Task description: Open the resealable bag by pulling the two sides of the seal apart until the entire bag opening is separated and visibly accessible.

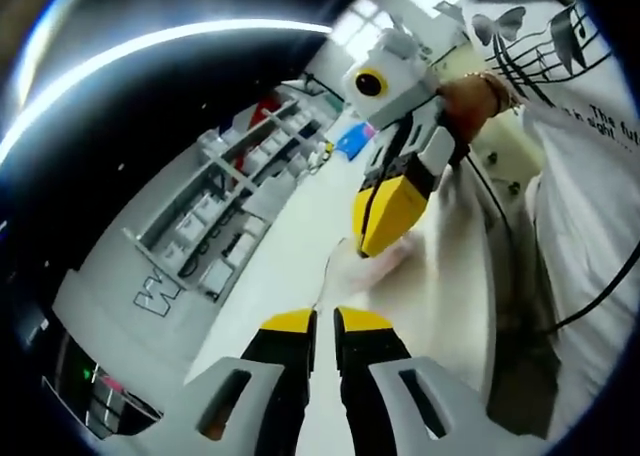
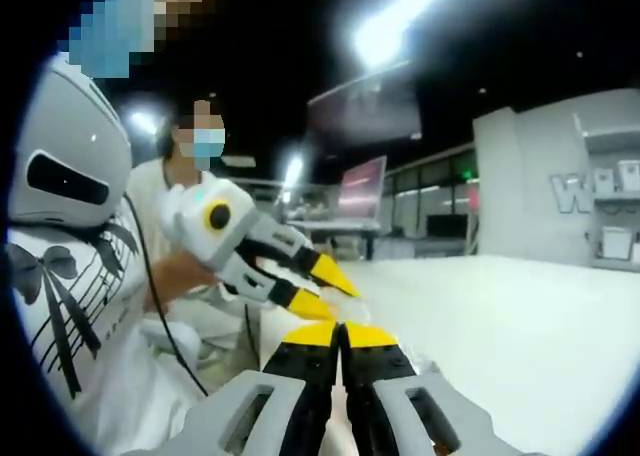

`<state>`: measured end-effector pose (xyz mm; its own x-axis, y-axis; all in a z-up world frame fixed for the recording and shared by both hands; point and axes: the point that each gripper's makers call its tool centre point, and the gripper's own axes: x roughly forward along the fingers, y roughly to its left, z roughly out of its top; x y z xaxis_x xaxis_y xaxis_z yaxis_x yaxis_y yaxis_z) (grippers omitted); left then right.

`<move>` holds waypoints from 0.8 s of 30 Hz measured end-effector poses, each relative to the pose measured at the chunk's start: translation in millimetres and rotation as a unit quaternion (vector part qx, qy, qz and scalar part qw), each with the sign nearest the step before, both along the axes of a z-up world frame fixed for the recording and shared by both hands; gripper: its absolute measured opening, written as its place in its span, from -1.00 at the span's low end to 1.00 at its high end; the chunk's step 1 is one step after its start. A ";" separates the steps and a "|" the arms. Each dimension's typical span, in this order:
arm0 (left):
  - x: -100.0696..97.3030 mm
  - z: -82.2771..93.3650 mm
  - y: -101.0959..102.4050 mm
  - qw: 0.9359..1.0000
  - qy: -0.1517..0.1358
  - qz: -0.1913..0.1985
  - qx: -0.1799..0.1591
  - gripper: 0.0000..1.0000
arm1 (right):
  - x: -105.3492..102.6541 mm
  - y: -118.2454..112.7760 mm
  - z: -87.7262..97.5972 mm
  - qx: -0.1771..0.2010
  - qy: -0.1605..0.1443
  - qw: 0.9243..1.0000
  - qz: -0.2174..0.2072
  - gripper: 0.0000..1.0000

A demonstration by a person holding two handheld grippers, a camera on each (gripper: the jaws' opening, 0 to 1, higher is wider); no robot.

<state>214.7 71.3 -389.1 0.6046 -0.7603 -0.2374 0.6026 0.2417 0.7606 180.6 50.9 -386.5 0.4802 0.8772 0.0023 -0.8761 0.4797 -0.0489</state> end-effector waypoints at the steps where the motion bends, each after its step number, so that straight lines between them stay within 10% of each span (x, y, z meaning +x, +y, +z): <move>1: 0.2 0.6 0.1 1.000 -0.005 0.001 0.002 -0.92 | 0.1 -0.3 0.4 0.001 0.000 1.000 -0.001 -1.00; 14: -1.3 3.6 0.9 1.000 -0.024 -0.002 0.004 -0.98 | -3.4 -8.5 2.3 0.012 0.034 0.999 0.001 -0.87; 24: -2.1 15.0 -1.0 0.998 -0.055 -0.013 -0.008 -0.99 | 6.6 -28.6 41.0 0.091 0.077 0.993 -0.008 -0.99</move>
